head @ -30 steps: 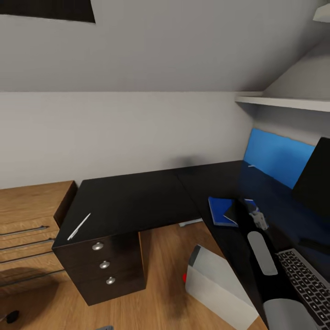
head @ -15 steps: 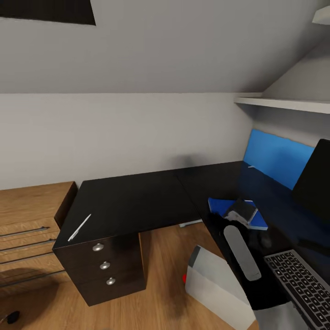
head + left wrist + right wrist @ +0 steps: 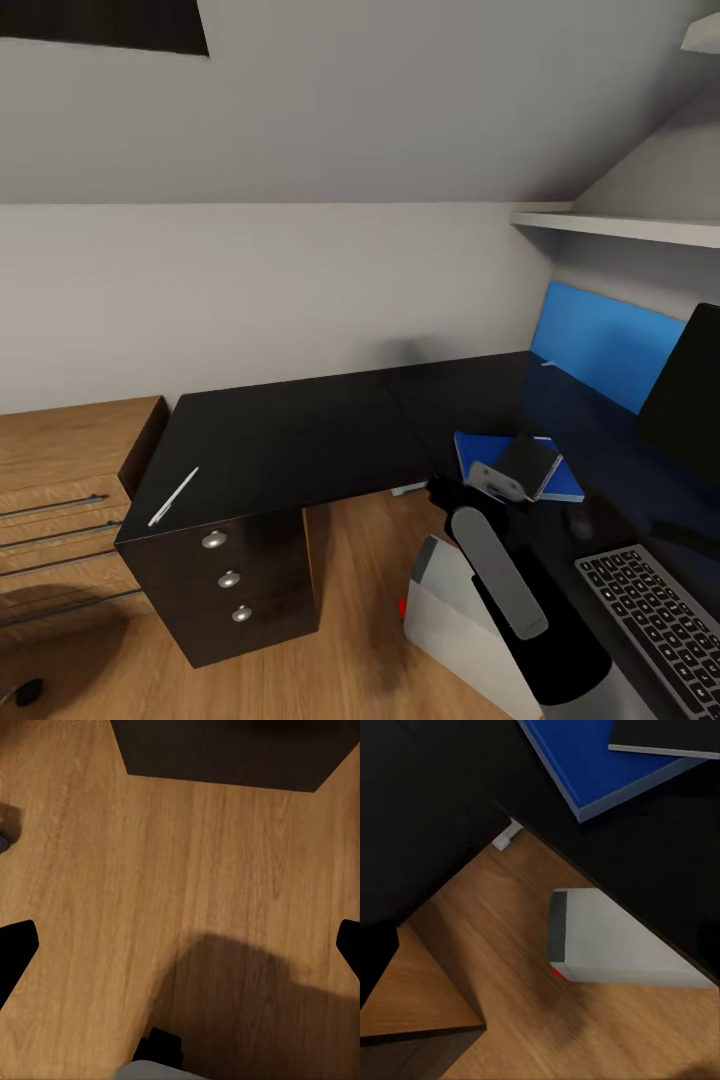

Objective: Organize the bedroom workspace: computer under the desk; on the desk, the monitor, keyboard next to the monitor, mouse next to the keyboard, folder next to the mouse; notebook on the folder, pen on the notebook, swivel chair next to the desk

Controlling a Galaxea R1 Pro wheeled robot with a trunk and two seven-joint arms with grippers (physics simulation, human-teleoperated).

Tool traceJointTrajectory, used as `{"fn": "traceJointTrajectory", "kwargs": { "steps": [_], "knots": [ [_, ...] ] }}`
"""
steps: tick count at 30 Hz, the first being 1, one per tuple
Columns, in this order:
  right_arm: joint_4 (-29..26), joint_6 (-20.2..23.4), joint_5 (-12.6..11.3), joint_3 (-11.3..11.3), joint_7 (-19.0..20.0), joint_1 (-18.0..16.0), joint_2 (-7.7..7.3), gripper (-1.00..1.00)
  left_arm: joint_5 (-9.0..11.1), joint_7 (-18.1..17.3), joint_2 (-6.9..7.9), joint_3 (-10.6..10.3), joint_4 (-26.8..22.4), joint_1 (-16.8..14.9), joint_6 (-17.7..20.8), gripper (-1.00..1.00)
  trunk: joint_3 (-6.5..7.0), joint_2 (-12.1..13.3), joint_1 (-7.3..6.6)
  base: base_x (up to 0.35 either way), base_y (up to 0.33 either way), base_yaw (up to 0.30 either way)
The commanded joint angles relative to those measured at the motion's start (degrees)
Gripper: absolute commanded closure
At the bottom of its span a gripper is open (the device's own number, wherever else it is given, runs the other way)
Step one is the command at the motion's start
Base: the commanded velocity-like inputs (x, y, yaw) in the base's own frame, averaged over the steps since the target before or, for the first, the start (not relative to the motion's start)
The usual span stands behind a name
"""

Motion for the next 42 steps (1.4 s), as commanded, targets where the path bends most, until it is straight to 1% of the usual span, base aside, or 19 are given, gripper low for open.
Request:
{"fn": "traceJointTrajectory", "kwargs": {
  "steps": [1,5,10,11,12,16,20,30,35,42],
  "knots": [
    [-0.1,0.5,-0.2,0.0,0.2,-0.1,-0.04,-1.00,0.6,0.0,-0.04,0.0,0.0,0.0,-0.2,-1.00,-0.05,0.0,0.00,0.000,0.000,0.000],
    [-0.2,0.4,-0.2,0.0,2.7,-0.1,-0.21,-1.00,0.6,0.0,-0.03,0.1,0.0,0.0,-0.2,-1.00,-0.05,0.0,0.00,0.000,0.000,0.000],
    [-0.3,0.4,0.0,0.1,4.1,-0.1,-0.41,-1.00,0.6,0.0,0.00,0.1,0.2,0.0,-0.2,-1.00,-0.05,0.0,0.00,0.000,0.000,0.000],
    [-0.3,0.5,0.1,0.4,4.7,-0.1,-0.49,-1.00,0.6,0.0,0.02,0.1,0.4,0.0,-0.2,-1.00,-0.05,0.0,0.00,0.000,0.000,0.000],
    [-0.3,0.5,0.2,1.3,5.0,-0.1,-0.52,-1.00,0.6,0.0,0.02,0.1,0.4,0.0,-0.3,-1.00,-0.05,0.0,0.00,0.000,0.000,0.000],
    [-0.3,0.4,0.4,2.5,5.2,-0.1,-0.65,-1.00,0.6,0.0,0.02,0.1,0.5,0.0,-0.3,-1.00,-0.05,0.0,0.00,0.000,0.000,0.000],
    [-0.3,0.2,0.5,2.8,5.1,-0.1,-0.60,-1.00,0.5,0.0,0.02,0.1,0.5,0.0,-0.3,-1.00,-0.05,0.0,0.00,0.000,0.000,0.000],
    [-0.3,0.2,0.5,2.9,5.2,-0.1,-0.55,-1.00,0.5,0.0,-0.01,0.1,0.6,0.0,-0.3,-1.00,-0.05,0.0,0.00,0.000,0.000,0.000],
    [-0.2,0.2,0.5,3.0,5.2,-0.1,-0.55,-1.00,0.5,0.0,0.01,0.1,2.2,0.0,-0.3,-1.00,-0.05,0.0,0.00,0.000,0.022,0.001],
    [-0.2,0.2,0.5,3.0,5.2,-0.1,-0.55,-1.00,0.5,0.0,0.02,0.1,2.8,0.0,-0.3,-1.00,-0.07,0.0,0.00,0.000,0.199,0.096]
  ]
}}
